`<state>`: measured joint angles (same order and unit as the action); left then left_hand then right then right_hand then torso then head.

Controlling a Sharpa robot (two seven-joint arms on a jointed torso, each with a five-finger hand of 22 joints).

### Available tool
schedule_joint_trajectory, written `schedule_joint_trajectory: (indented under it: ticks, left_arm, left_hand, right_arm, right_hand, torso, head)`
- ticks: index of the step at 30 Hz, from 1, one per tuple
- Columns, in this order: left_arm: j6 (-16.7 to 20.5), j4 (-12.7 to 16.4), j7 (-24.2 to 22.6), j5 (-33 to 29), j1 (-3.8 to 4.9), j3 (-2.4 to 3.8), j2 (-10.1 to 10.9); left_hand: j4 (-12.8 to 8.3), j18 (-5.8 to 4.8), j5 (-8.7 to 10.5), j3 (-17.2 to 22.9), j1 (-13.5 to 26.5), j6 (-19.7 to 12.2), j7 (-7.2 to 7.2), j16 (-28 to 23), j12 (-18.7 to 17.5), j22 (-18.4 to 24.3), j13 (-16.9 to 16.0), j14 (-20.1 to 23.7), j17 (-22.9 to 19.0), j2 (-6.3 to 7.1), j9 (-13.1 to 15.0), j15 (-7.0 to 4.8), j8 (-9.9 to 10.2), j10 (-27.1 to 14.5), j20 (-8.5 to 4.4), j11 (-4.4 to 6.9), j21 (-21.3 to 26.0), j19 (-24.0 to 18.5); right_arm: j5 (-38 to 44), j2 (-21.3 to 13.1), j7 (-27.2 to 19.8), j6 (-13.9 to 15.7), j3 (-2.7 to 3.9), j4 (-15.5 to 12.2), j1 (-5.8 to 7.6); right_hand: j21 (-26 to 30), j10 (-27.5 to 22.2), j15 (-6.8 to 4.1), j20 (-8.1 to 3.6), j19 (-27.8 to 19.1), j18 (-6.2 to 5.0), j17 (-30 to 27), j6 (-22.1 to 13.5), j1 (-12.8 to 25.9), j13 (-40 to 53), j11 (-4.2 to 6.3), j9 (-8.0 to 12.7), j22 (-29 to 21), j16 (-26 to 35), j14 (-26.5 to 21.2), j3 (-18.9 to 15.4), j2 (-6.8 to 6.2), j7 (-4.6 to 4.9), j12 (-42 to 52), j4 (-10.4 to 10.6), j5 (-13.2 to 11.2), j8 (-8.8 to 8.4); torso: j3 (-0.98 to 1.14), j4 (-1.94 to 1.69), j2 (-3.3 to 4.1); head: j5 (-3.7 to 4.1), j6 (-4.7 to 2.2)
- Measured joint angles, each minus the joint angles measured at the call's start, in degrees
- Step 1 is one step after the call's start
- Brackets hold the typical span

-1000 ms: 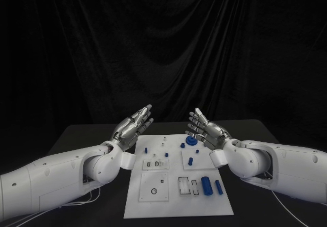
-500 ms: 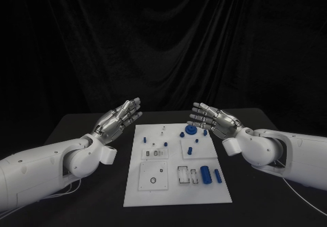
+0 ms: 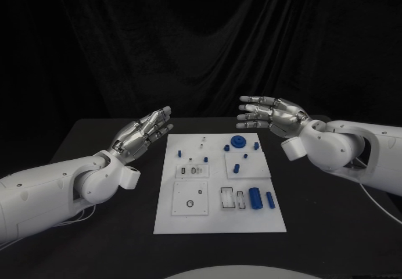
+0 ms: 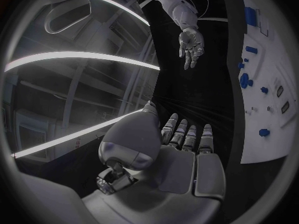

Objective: Assemble the parts on the task board

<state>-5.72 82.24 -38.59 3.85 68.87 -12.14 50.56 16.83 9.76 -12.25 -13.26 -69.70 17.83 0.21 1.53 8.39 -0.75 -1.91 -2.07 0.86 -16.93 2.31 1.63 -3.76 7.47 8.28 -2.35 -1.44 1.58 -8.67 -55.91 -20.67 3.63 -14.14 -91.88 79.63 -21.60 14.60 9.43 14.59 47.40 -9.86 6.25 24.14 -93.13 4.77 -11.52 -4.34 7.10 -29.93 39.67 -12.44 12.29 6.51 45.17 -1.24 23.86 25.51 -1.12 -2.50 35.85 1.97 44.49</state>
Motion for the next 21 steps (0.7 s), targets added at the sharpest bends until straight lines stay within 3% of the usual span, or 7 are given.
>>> schedule_joint_trajectory:
  ticks: [3,7,10,15,21]
  left_arm:
    - [0.0,0.3,0.0,0.2,0.0,0.0,0.6]
    - [0.0,1.7,0.0,0.4,0.02,0.0,2.0]
    - [0.1,2.8,0.0,0.5,0.08,-0.01,3.2]
    - [0.3,4.6,-0.1,0.6,0.59,-0.01,5.1]
    - [0.5,6.1,-0.1,0.6,0.92,0.01,6.1]
  left_hand:
    - [0.0,0.0,-0.93,0.0,-0.3,0.1,0.14,0.0,0.0,0.0,0.0,0.0,0.0,0.28,0.0,0.0,0.0,0.0,0.0,0.0,0.0,0.0]
    - [0.0,0.0,-1.0,0.0,-0.3,0.2,0.21,0.0,0.0,0.0,0.0,0.0,0.0,0.28,0.0,0.0,0.0,0.0,-0.2,0.0,0.0,-0.2]
    - [-0.1,0.0,0.2,-0.1,-0.5,0.2,0.62,-0.3,0.0,0.0,0.0,0.0,-0.1,0.51,0.0,0.0,0.1,0.0,-0.2,0.0,0.0,-0.2]
    - [0.0,0.0,0.63,-0.5,-0.7,0.2,0.62,-0.3,0.0,0.0,0.0,0.0,-0.1,0.73,0.0,0.01,0.2,0.0,-0.2,0.0,0.0,-0.2]
    - [0.0,-0.01,0.06,-0.8,-0.7,0.0,0.81,-0.3,0.0,0.1,0.0,0.0,-0.1,0.73,0.0,0.0,0.2,-0.2,-0.2,-0.16,0.0,-0.2]
  right_arm:
    - [4.0,0.6,2.9,1.0,0.0,0.8,1.53]
    - [12.1,1.6,7.1,2.4,0.03,1.8,2.96]
    - [19.0,2.0,9.9,3.4,0.03,2.3,3.36]
    - [36.9,3.4,15.2,4.8,-0.02,4.0,4.24]
    - [58.6,4.9,19.5,6.2,0.0,5.2,4.7]
  right_hand:
    - [-4.2,1.7,-1.67,-1.58,4.0,0.0,0.8,1.1,0.0,-0.4,0.52,0.0,2.2,-2.8,5.8,-0.6,0.0,1.07,1.0,-0.1,-0.2,1.64]
    - [-17.4,9.1,-5.47,-4.93,9.6,0.0,3.4,6.1,-0.1,-0.9,2.41,-0.3,10.2,-11.6,16.6,-1.3,-0.38,1.39,1.2,0.0,-0.4,3.66]
    - [-23.5,12.1,-6.54,-5.95,10.6,0.0,5.6,8.0,0.3,-1.1,2.92,0.1,14.4,-17.3,19.6,-1.0,-1.16,1.46,-0.4,1.1,-1.6,3.66]
    - [-33.2,15.4,-8.23,-7.04,11.1,0.01,9.8,10.2,-1.3,-1.1,3.8,0.4,22.0,-26.3,22.3,1.7,-3.6,0.55,-4.5,1.5,-1.5,0.94]
    - [-42.9,20.7,-8.79,-7.9,16.8,0.01,12.3,14.0,0.5,-1.1,4.44,0.3,35.4,-30.9,26.1,5.6,-7.15,-0.83,-8.7,4.6,-1.4,-3.08]
  torso:
    - [-0.24,-0.2,0.73]
    - [-0.59,-0.44,1.79]
    - [-0.82,-0.65,2.64]
    - [-1.1,-1.04,4.04]
    - [-1.46,-1.59,5.71]
  head:
    - [-0.01,0.72]
    - [0.23,1.32]
    - [0.51,1.46]
    - [0.99,1.66]
    - [1.81,1.54]
